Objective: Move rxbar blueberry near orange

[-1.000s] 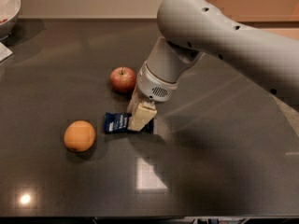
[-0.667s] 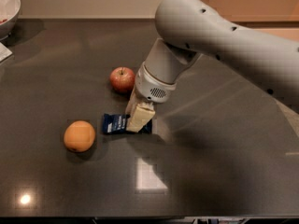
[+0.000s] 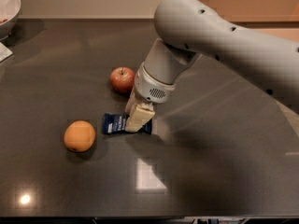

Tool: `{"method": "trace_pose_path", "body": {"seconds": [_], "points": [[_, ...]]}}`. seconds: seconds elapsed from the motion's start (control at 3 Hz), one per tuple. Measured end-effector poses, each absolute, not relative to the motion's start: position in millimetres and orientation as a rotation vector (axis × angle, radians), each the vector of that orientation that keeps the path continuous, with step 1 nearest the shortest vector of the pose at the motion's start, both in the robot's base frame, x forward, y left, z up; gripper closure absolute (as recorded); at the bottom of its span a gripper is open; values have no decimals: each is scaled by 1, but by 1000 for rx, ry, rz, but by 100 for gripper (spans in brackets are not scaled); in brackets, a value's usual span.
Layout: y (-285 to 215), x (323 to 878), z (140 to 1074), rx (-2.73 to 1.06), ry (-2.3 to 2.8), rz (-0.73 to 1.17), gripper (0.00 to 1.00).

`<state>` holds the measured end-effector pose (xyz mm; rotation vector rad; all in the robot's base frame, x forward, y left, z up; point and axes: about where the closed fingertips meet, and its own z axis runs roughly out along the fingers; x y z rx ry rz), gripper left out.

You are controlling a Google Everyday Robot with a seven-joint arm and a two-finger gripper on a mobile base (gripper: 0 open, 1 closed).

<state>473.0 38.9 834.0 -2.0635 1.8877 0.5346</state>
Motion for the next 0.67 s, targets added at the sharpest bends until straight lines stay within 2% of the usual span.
{"method": "trace_pose_path", "body": {"seconds": [0.33,0.67], "points": [[40,472,834,-2066,1886,534,0],[40,472,834,-2066,1886,534,0]]}}
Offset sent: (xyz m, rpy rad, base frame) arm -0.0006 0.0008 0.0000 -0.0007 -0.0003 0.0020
